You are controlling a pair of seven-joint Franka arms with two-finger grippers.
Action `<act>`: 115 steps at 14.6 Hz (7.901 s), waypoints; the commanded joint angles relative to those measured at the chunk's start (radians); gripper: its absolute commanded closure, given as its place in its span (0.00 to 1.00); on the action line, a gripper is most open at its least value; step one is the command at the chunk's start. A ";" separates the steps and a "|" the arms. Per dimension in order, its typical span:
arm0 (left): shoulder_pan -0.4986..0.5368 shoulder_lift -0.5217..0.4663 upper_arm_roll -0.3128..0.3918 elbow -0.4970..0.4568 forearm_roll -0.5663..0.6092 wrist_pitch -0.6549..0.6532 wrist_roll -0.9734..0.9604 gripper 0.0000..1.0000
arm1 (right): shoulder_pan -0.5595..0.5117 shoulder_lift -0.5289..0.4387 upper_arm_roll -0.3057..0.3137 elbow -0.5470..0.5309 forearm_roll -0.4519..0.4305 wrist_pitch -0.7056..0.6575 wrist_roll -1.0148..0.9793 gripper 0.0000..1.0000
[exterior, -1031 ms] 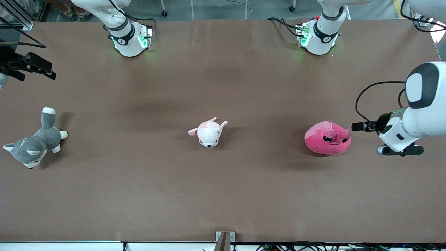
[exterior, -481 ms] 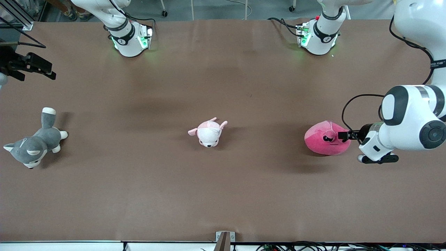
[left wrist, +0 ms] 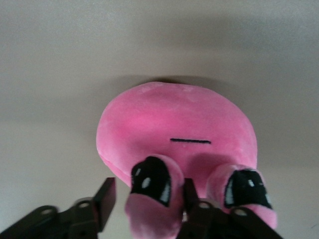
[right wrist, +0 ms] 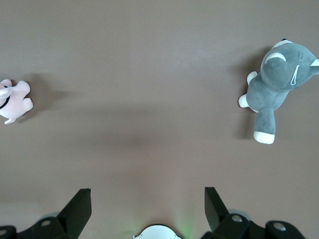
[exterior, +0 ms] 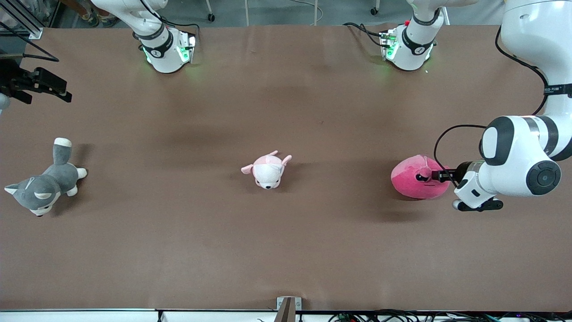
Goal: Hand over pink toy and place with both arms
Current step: 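Reach the left gripper down to the pink plush and grasp it, then lift the pink plush with the left gripper toward the table middle, then reach the right gripper to the pink plush and grasp it, then carry the plush with the right gripper while the left gripper withdraws, then lower the pink plush beside the grey cat and open the right gripper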
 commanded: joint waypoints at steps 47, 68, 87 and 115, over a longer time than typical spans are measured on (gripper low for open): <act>-0.674 0.013 -0.250 0.492 -0.035 0.053 -1.040 1.00 | 0.379 0.189 0.007 -0.008 0.235 0.206 1.525 0.00; -0.672 0.007 -0.250 0.491 -0.035 0.044 -1.040 1.00 | 0.603 0.165 0.008 -0.057 0.240 0.307 1.794 0.34; -0.654 -0.117 -0.245 0.466 0.022 -0.032 -1.027 0.00 | 0.513 0.128 -0.002 -0.056 0.241 0.268 1.548 1.00; 0.096 -0.532 -0.243 -0.008 -0.001 -0.347 -0.020 0.00 | -0.026 0.290 0.002 -0.471 0.238 0.585 0.415 0.29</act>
